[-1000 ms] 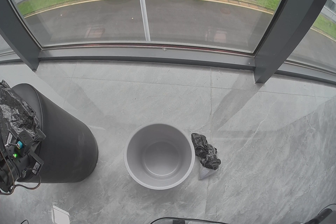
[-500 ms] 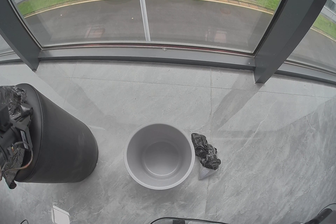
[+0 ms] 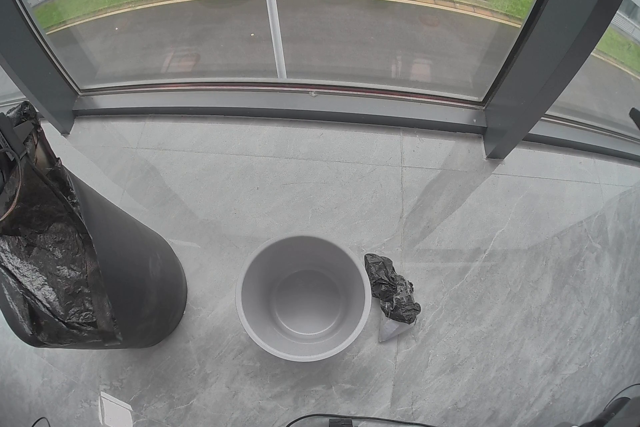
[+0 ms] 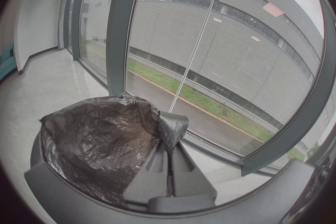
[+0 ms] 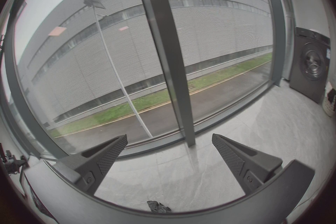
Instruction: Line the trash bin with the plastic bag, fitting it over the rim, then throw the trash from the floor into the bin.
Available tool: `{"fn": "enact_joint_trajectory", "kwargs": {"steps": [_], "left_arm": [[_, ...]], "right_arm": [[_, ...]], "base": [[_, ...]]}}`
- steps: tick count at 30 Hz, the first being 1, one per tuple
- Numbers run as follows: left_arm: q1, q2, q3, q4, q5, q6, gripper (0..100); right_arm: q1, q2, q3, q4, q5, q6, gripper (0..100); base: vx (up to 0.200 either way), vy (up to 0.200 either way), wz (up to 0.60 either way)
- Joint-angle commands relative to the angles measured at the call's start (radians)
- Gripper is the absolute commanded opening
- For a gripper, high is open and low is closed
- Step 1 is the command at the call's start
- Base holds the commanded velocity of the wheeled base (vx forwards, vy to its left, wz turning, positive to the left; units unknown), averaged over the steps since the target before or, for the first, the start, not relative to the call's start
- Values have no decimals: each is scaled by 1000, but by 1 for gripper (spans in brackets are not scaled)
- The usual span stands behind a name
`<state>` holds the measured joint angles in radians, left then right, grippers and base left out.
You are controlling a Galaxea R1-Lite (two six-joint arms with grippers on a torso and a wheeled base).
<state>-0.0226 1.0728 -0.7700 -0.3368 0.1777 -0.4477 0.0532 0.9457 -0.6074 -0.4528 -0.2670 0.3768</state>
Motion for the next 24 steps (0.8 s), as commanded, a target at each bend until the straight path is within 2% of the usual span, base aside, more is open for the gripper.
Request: {"fn": "enact_joint_trajectory", "kwargs": {"steps": [1, 3, 5, 6, 7, 8, 9, 11, 14, 16, 19, 21, 22, 23, 24], "left_arm": [[18, 113, -46, -2, -18, -62, 0], [18, 113, -46, -4, -55, -63, 0], [18, 104, -46, -4, -144, -72, 0], [18, 104, -46, -4, -150, -74, 0], [18, 90, -52, 1, -250, -97, 0], [13, 85, -55, 2, -305, -114, 0], [7, 87, -61, 4, -353, -131, 0], [-16, 99, -87, 9, -397, -158, 0], [-82, 145, -141, 39, -402, -171, 0], [-135, 185, -193, 76, -400, -172, 0], [-195, 228, -242, 88, -383, -175, 0], [-263, 277, -299, 90, -325, -174, 0], [-263, 277, -299, 90, -325, -174, 0], [-329, 309, -353, 99, -268, -172, 0], [-356, 320, -379, 107, -245, -169, 0]], "right_arm": [[281, 151, 83, -130, -144, -91, 100], [315, 145, 124, -172, -143, -133, 100], [316, 145, 140, -207, -143, -150, 100], [316, 145, 140, -210, -143, -150, 100], [315, 151, 124, -225, -147, -139, 100], [313, 153, 109, -227, -149, -131, 100], [313, 151, 95, -219, -150, -118, 100], [313, 153, 80, -216, -158, -79, 100], [332, 176, 67, -207, -155, -78, 100], [376, 186, 66, -205, -109, -105, 100], [399, 225, 32, -198, -58, -170, 100], [422, 327, -35, -185, -67, -228, 100], [422, 327, -35, -185, -67, -228, 100], [465, 412, -103, -187, -98, -239, 100], [485, 450, -140, -185, -120, -240, 100]], "base": [[0, 0, 0], [0, 0, 0], [0, 0, 0], [0, 0, 0], [0, 0, 0], [0, 0, 0], [0, 0, 0], [0, 0, 0], [0, 0, 0], [0, 0, 0], [0, 0, 0], [0, 0, 0], [0, 0, 0], [0, 0, 0], [0, 0, 0]]}}
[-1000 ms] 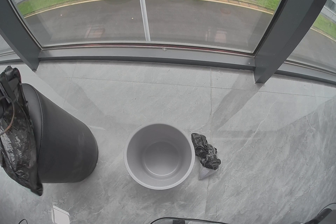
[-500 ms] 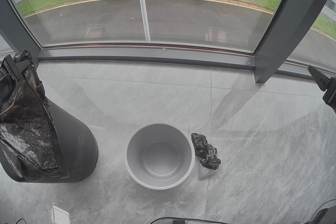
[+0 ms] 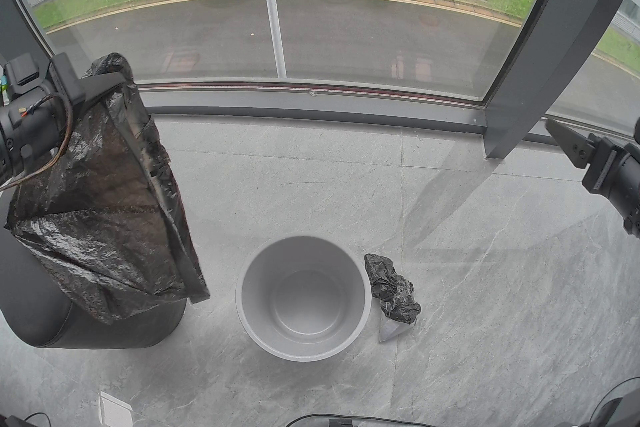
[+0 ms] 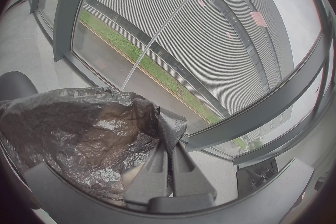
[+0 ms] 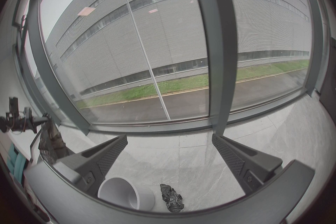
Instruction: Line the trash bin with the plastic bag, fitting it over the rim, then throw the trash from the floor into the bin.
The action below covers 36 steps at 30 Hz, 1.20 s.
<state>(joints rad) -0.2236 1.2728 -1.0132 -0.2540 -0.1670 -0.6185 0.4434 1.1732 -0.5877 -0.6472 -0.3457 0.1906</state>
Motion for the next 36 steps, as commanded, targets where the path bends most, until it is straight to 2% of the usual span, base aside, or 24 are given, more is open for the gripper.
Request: {"fn": "enact_joint_trajectory", "kwargs": {"steps": [1, 4, 6, 13, 22, 32, 36], "left_arm": [[-172, 125, -156, 36, 110, 3, 0], [-203, 138, -240, 110, 116, 6, 0], [-218, 142, -295, 156, 115, 5, 0], [-263, 140, -392, 202, 110, 5, 0], [-281, 111, -403, 202, 106, 2, 0], [-281, 56, -397, 205, 50, -4, 0], [-309, 25, -393, 205, 43, -24, 0]], "right_arm": [[109, 258, -190, 11, -67, -57, 100], [153, 359, -271, 11, -159, -68, 100], [178, 393, -294, 11, -183, -74, 100], [287, 464, -330, 11, -183, -85, 100], [436, 559, -340, 9, -183, -88, 100], [439, 612, -357, -11, -174, -85, 100], [431, 648, -417, -8, -136, -86, 100]], "base": [[0, 0, 0], [0, 0, 0], [0, 0, 0], [0, 0, 0], [0, 0, 0], [0, 0, 0], [0, 0, 0]]}}
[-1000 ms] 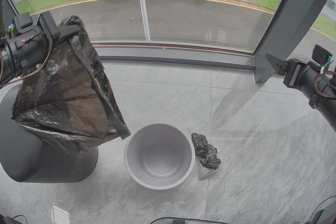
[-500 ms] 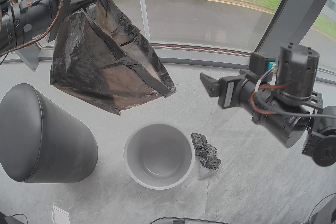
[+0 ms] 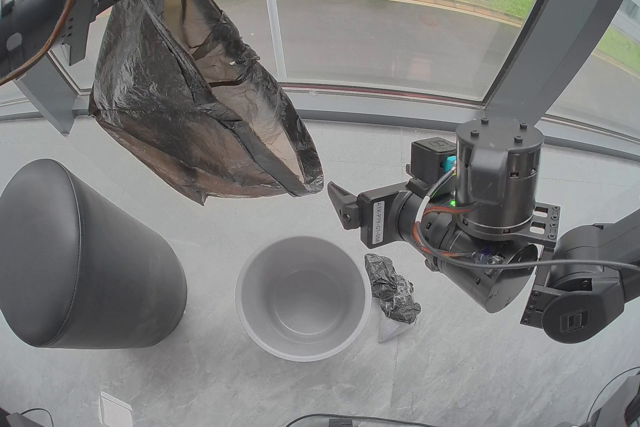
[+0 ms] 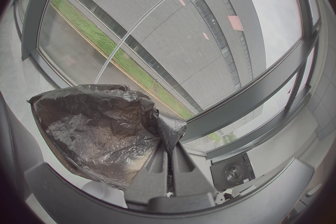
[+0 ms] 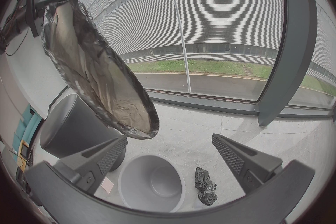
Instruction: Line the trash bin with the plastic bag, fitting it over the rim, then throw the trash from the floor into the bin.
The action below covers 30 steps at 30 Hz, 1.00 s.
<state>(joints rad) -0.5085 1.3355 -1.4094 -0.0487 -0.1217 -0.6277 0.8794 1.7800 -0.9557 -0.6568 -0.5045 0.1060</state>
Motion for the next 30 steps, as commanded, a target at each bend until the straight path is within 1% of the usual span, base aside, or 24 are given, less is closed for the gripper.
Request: {"fn": "enact_joint_trajectory", "kwargs": {"steps": [1, 5, 8, 9, 11, 12, 13, 15, 19, 30], "left_arm": [[-30, -44, 6, 1, -3, -20, 0], [-56, -65, 9, 30, -3, -37, 0], [-77, -79, 10, 50, -4, -53, 0], [-87, -84, 12, 58, -9, -58, 0], [-87, -84, 12, 58, -9, -58, 0], [-88, -102, 30, 66, -47, -66, 0], [-88, -102, 32, 66, -49, -66, 0], [-88, -116, 44, 66, -76, -80, 0], [-90, -127, 46, 67, -88, -96, 0], [-90, -154, 46, 89, -92, -101, 0]], "right_arm": [[-7, 50, -69, 2, 27, -2, 100], [-20, 82, -147, 19, 53, -2, 100], [-20, 101, -164, 20, 75, -11, 100], [-20, 114, -170, 19, 83, -29, 100], [-20, 114, -170, 19, 83, -29, 100], [-20, 141, -193, 19, 93, -43, 100], [-20, 142, -195, 19, 95, -43, 100], [-20, 165, -209, 19, 96, -43, 100], [-20, 193, -228, 17, 98, -43, 100], [-14, 219, -233, 14, 99, -34, 100]], "base": [[0, 0, 0], [0, 0, 0], [0, 0, 0], [0, 0, 0], [0, 0, 0], [0, 0, 0], [0, 0, 0], [0, 0, 0], [0, 0, 0], [0, 0, 0]]}}
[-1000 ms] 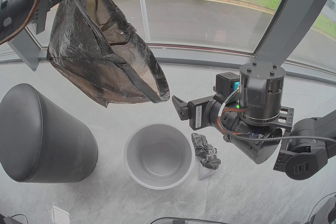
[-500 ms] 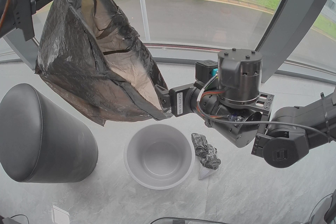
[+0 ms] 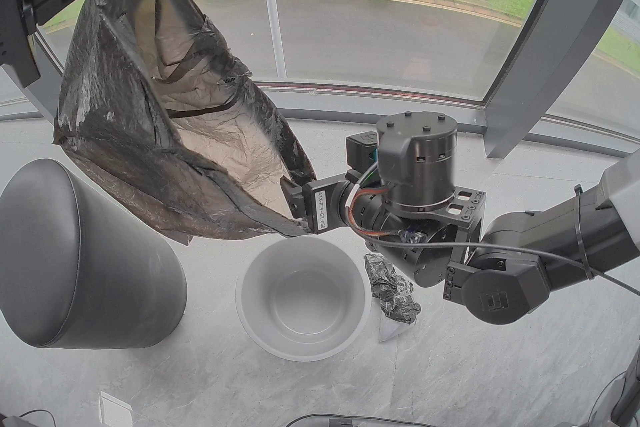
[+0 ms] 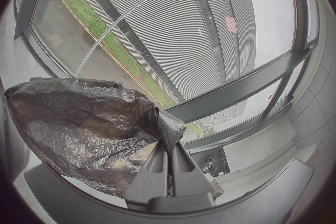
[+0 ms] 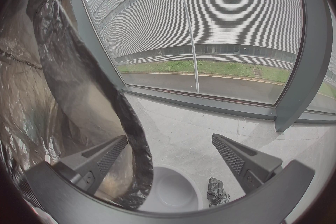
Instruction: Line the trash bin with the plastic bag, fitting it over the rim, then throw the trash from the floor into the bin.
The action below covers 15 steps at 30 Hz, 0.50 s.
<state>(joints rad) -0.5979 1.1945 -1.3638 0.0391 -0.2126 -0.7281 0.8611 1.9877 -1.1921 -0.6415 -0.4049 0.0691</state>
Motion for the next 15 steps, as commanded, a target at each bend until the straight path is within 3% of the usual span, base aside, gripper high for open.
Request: {"fn": "enact_joint_trajectory", "kwargs": {"steps": [1, 7, 15], "left_arm": [[0, -15, 2, 1, -1, -1, 0], [0, -15, 14, -1, -1, -2, 0], [0, -21, 12, -8, -2, -2, 0]], "right_arm": [[6, 11, 6, 0, 0, 6, 100], [12, 13, 28, 2, 8, 58, 100], [15, 10, 26, 17, 103, 123, 100]], "base": [[0, 0, 0], [0, 0, 0], [0, 0, 0]]}}
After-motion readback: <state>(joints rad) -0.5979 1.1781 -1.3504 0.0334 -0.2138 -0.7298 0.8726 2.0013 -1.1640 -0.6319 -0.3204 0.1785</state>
